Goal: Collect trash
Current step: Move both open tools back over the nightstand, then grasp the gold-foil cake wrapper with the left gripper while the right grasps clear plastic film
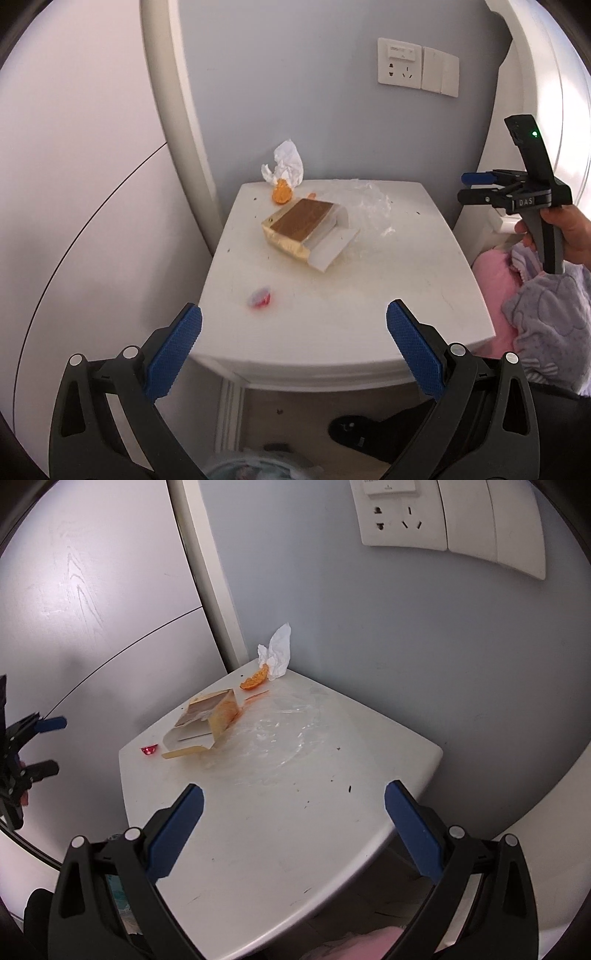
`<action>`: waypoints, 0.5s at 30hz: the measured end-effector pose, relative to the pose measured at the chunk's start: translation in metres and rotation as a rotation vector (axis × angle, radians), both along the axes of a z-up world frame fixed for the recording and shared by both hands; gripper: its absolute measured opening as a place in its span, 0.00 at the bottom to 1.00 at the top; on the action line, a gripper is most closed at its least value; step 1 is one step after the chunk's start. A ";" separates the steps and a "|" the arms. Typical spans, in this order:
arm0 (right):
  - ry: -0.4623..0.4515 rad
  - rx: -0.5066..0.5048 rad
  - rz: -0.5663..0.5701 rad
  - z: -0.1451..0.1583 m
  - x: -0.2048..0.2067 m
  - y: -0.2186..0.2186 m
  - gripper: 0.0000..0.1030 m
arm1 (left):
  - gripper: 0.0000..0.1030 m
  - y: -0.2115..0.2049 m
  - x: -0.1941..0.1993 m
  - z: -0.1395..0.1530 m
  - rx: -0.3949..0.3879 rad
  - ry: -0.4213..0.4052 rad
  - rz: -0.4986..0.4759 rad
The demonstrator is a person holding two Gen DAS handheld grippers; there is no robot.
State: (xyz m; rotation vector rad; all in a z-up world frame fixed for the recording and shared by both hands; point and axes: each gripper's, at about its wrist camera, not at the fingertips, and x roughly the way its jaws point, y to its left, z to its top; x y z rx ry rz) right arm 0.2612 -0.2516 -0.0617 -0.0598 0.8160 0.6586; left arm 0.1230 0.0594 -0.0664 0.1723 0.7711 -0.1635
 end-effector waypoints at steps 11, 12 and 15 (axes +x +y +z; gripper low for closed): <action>0.024 0.026 0.062 0.004 0.033 0.019 0.93 | 0.94 -0.012 0.073 -0.014 0.061 0.051 -0.117; 0.027 0.022 0.073 0.002 0.039 0.023 0.93 | 0.94 -0.014 0.079 -0.015 0.067 0.056 -0.135; 0.039 -0.001 0.100 -0.004 0.052 0.032 0.93 | 0.94 -0.017 0.099 -0.020 0.084 0.076 -0.192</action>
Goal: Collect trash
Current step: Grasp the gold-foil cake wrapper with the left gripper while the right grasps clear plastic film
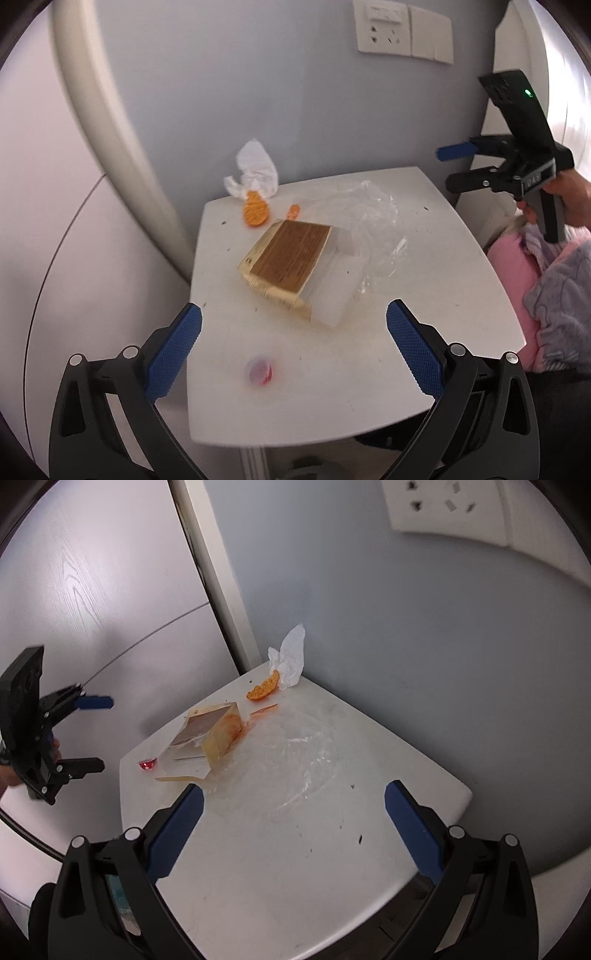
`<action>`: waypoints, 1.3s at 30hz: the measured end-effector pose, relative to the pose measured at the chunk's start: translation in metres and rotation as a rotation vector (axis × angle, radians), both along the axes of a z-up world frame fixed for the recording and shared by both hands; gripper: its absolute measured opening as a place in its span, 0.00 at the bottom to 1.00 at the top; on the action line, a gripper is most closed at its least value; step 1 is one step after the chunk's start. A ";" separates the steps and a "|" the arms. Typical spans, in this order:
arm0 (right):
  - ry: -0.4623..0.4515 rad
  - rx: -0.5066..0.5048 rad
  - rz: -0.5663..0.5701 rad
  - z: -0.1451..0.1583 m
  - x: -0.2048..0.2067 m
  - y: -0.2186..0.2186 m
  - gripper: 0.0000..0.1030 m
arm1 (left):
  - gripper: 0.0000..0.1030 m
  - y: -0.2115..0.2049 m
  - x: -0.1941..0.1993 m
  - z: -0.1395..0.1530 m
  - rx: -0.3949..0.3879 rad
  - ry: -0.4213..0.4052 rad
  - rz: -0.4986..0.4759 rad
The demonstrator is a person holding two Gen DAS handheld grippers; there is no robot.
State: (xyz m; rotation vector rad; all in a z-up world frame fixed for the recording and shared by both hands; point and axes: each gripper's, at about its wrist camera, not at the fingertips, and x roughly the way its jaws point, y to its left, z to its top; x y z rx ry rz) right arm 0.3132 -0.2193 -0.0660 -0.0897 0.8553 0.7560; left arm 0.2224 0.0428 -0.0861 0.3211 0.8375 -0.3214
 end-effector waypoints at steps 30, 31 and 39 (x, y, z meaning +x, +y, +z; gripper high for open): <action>0.098 -0.077 0.100 -0.045 0.067 0.050 0.93 | 0.94 -0.008 0.096 -0.057 -0.044 0.096 -0.259; 0.102 -0.079 0.101 -0.047 0.068 0.052 0.93 | 0.94 -0.009 0.097 -0.058 -0.050 0.102 -0.263; 0.115 -0.077 0.092 -0.056 0.071 0.065 0.93 | 0.93 -0.008 0.100 -0.064 -0.072 0.105 -0.260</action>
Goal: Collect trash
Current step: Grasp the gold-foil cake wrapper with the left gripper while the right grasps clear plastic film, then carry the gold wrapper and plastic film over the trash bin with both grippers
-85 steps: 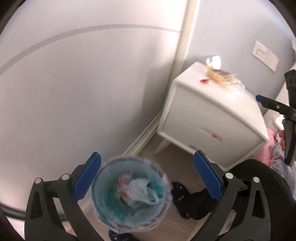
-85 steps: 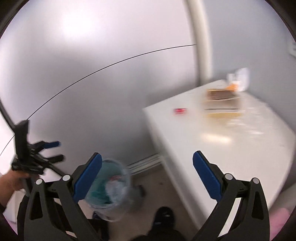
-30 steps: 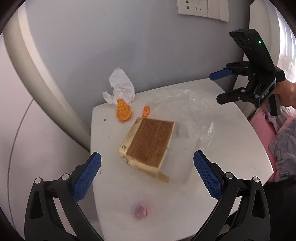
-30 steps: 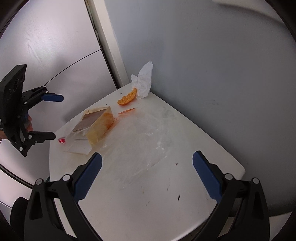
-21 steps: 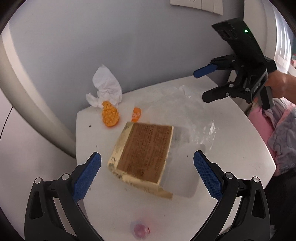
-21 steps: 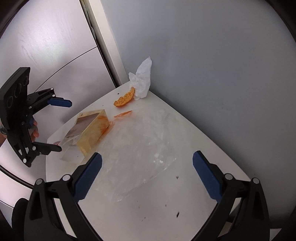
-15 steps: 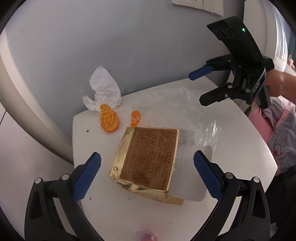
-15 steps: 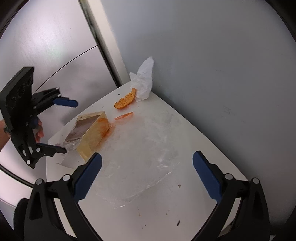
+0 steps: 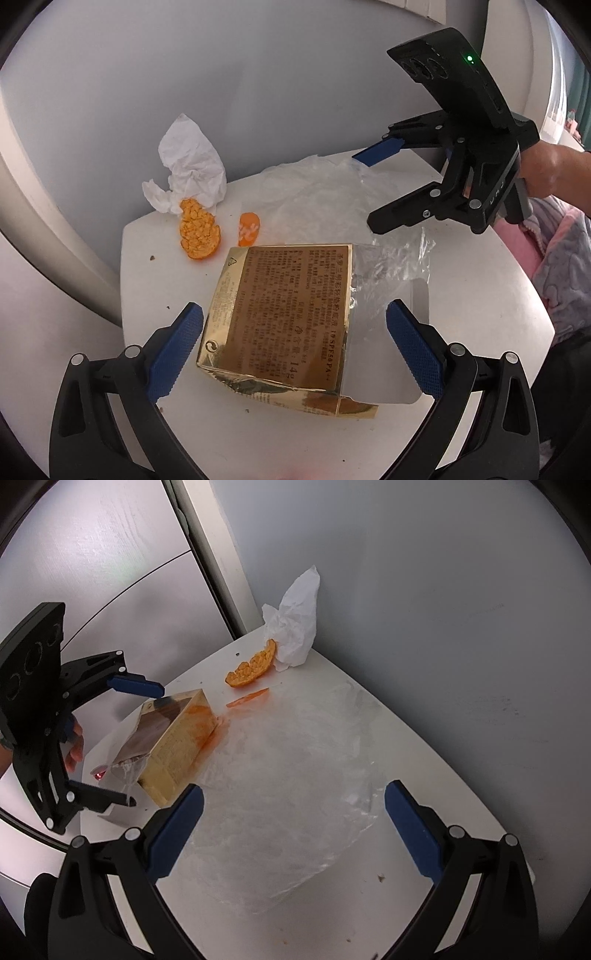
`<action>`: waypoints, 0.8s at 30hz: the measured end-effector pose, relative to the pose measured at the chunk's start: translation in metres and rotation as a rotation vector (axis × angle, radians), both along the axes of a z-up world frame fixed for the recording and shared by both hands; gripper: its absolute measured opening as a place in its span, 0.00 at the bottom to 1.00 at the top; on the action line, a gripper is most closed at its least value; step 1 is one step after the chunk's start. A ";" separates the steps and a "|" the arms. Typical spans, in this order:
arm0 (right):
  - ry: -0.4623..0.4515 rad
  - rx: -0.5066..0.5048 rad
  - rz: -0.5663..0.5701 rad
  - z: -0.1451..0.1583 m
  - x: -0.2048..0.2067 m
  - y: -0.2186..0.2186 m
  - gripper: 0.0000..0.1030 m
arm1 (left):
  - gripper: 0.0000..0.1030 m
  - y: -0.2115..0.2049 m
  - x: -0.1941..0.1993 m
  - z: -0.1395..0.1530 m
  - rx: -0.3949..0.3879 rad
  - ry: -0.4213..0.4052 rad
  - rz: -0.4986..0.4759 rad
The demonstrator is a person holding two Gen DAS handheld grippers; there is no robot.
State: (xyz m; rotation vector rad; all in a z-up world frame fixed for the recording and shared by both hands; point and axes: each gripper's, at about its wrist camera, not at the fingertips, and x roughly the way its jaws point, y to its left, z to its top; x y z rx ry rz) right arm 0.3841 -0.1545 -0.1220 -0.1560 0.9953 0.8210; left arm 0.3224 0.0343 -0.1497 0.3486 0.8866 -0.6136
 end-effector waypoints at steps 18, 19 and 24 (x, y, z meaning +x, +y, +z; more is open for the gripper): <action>-0.026 -0.022 0.008 -0.001 -0.007 0.022 0.14 | 0.67 0.001 -0.007 0.006 -0.019 -0.037 0.053; -0.026 -0.016 0.005 0.000 -0.006 0.021 0.10 | 0.67 0.000 -0.007 0.006 -0.022 -0.036 0.055; -0.042 -0.006 0.000 0.007 -0.009 0.020 0.06 | 0.67 0.002 -0.013 0.011 -0.027 -0.048 0.064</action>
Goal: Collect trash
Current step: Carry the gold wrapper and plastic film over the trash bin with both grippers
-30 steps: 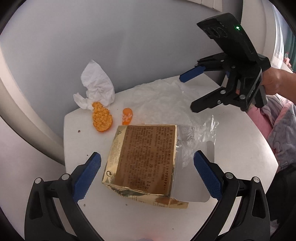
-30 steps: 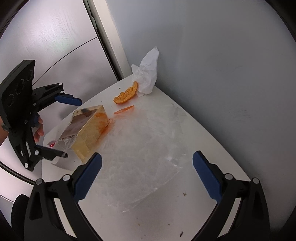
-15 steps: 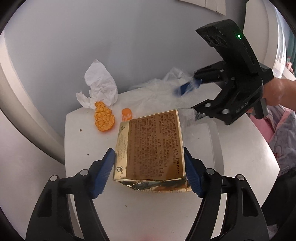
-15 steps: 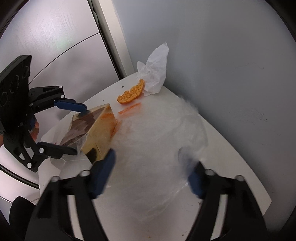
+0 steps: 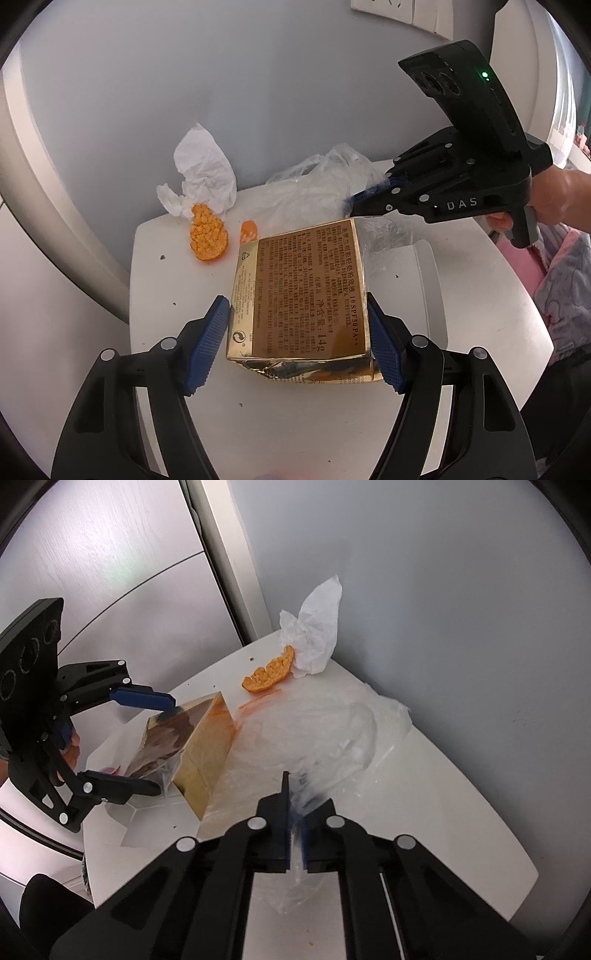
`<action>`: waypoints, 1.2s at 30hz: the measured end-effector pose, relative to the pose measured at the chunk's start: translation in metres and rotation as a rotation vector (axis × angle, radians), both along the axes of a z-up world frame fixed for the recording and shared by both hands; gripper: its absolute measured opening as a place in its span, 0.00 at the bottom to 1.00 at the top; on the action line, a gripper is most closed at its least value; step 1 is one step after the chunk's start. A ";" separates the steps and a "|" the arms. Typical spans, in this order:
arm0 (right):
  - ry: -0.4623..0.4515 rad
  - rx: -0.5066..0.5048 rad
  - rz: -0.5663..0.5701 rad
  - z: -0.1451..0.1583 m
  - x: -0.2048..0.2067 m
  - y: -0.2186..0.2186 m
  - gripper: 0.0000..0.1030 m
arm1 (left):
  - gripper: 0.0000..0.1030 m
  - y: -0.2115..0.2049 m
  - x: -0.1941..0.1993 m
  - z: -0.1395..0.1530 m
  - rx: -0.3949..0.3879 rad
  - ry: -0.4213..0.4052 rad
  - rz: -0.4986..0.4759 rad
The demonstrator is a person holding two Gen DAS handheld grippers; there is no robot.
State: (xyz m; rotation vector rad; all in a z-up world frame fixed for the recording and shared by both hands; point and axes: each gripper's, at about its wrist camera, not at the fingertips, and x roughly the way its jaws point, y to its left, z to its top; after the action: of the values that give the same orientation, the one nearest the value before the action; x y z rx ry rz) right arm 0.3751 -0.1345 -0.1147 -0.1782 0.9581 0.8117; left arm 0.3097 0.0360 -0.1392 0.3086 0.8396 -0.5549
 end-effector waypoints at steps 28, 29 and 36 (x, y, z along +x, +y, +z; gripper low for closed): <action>-0.123 0.041 -0.008 0.081 -0.064 -0.046 0.05 | 0.67 -0.008 -0.077 0.076 -0.011 -0.103 0.092; -0.128 0.042 -0.008 0.085 -0.068 -0.048 0.05 | 0.67 -0.009 -0.080 0.078 -0.011 -0.106 0.096; -0.174 0.048 0.011 0.112 -0.096 -0.054 0.05 | 0.67 -0.015 -0.117 0.103 0.002 -0.155 0.139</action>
State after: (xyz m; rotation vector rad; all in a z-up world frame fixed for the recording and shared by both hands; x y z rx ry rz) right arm 0.2793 -0.1885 -0.0029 -0.2093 0.7738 0.8143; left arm 0.1929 0.0215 -0.0359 0.2889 0.7054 -0.3954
